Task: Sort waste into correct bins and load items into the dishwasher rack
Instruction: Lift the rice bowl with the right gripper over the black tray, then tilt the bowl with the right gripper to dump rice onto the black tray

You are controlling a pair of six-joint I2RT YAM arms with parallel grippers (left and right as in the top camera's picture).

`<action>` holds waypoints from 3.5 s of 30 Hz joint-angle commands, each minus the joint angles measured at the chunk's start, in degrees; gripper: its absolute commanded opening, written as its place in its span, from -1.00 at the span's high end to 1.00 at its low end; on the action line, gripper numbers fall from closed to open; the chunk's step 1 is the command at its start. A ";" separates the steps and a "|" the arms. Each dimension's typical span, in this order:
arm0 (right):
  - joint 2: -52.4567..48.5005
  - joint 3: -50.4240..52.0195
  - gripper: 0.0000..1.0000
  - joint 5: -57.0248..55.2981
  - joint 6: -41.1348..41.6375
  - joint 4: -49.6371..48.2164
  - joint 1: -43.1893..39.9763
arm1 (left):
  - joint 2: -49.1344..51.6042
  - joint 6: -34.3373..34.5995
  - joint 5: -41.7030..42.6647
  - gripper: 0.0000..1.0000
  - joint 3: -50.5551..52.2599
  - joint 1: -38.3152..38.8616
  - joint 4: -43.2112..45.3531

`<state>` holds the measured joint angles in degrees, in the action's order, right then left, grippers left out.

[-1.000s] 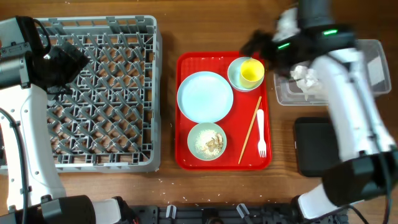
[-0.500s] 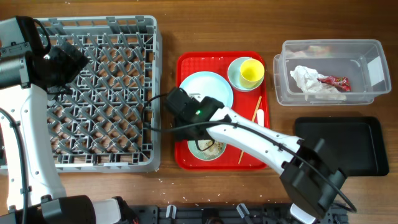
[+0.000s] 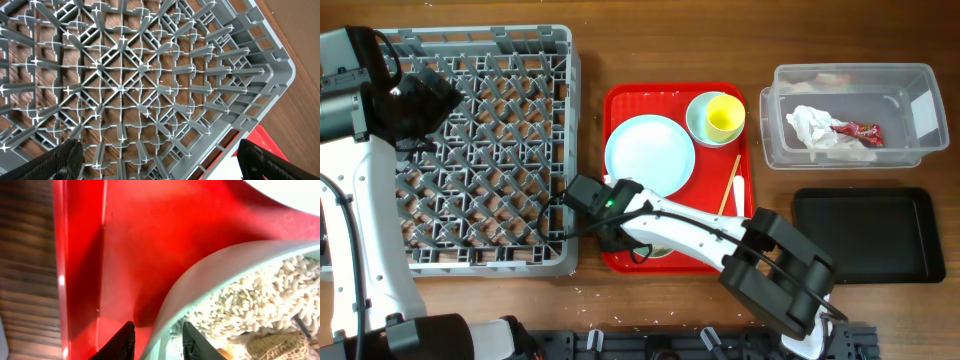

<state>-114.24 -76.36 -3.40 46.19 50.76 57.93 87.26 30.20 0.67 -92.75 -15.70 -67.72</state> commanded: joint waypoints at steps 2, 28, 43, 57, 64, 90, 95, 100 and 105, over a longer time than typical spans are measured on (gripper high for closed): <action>-0.39 -2.69 0.36 -1.75 -1.31 2.03 0.02 | -0.13 0.31 -0.76 -1.00 -0.04 -0.22 0.15; 6.73 -17.99 0.92 -12.37 -0.57 22.99 -22.82 | -0.13 0.31 -0.74 -1.00 -0.04 -0.22 0.15; 20.26 -12.41 0.91 22.18 -20.85 22.99 -84.48 | -0.13 0.31 -0.74 -1.00 -0.04 -0.22 0.15; 19.96 9.42 0.92 57.59 -38.64 12.26 -110.53 | -0.13 0.31 -0.76 -1.00 -0.04 -0.22 0.15; 19.89 13.07 0.92 72.91 -43.80 10.62 -115.19 | -0.13 0.31 -0.76 -1.00 -0.04 -0.22 0.15; 16.06 13.11 0.92 75.84 -40.06 11.56 -121.17 | -0.13 0.31 -0.74 -1.00 -0.04 -0.22 0.15; 14.03 13.11 0.92 80.61 -38.07 9.97 -121.24 | -0.13 0.31 -0.76 -1.00 -0.04 -0.22 0.15; 12.31 13.11 0.92 83.78 -39.76 17.18 -121.24 | -0.13 0.31 -0.74 -1.00 -0.04 -0.22 0.15; 12.28 13.11 0.92 81.24 -31.39 12.48 -121.31 | -0.13 0.31 -0.74 -1.00 -0.04 -0.22 0.15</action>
<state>-101.06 -63.13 77.56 7.88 67.75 -63.11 87.26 30.20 0.67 -92.75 -15.70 -67.72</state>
